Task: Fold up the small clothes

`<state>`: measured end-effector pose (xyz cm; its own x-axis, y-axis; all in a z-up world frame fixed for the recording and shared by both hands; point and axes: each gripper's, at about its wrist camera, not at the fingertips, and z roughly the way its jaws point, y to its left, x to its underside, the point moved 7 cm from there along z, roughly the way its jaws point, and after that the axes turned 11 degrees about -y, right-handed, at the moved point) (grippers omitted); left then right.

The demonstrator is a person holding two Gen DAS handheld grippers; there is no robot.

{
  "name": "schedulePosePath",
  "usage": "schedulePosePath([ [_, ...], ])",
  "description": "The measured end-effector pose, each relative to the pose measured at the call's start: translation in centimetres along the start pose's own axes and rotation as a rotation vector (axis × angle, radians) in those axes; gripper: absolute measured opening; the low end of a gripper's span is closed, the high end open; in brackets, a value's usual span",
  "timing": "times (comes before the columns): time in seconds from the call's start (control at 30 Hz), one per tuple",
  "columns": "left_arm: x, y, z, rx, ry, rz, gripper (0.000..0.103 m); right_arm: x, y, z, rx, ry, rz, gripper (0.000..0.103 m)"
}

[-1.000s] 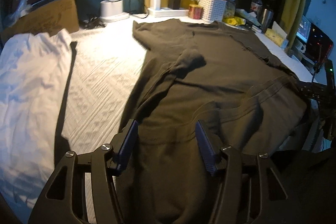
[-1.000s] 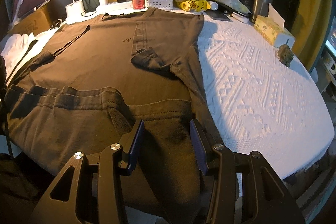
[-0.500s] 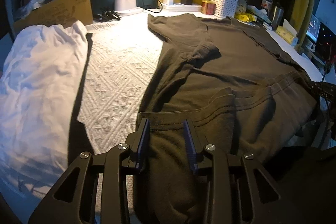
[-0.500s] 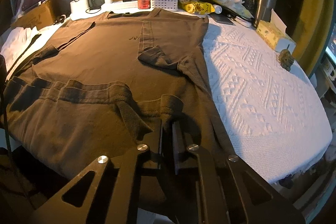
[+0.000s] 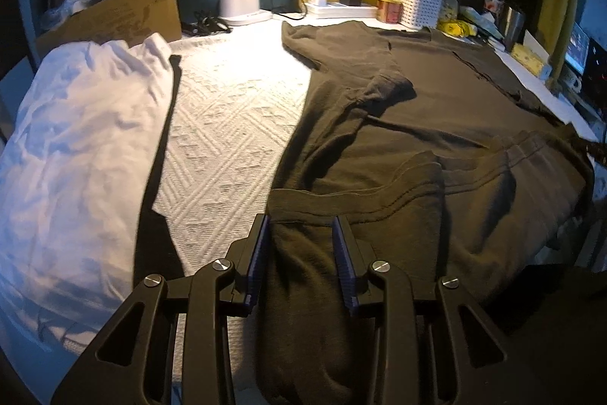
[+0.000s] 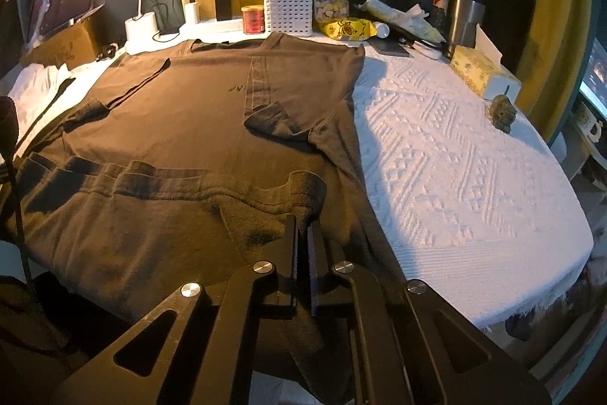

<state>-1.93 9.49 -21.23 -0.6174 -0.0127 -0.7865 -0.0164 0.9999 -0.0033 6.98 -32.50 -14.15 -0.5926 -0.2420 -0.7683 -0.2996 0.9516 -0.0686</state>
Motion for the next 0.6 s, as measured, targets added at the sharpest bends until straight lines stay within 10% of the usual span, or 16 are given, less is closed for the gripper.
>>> schedulePosePath([
  [0.1, 0.1, -0.9, 0.0, 0.009, -0.004, 0.059, 0.032, -0.1, -0.1, -0.1, -0.002, -0.004, 0.005, 0.005],
  [0.17, 0.1, -1.0, 0.0, 0.022, -0.002, 0.064, 0.003, -0.1, -0.1, -0.2, -0.003, -0.008, 0.008, 0.005],
  [0.6, -3.8, -0.6, -3.1, 0.01, -0.132, 0.055, 0.002, -1.7, -0.8, -2.2, -0.002, -0.077, 0.042, 0.005],
])
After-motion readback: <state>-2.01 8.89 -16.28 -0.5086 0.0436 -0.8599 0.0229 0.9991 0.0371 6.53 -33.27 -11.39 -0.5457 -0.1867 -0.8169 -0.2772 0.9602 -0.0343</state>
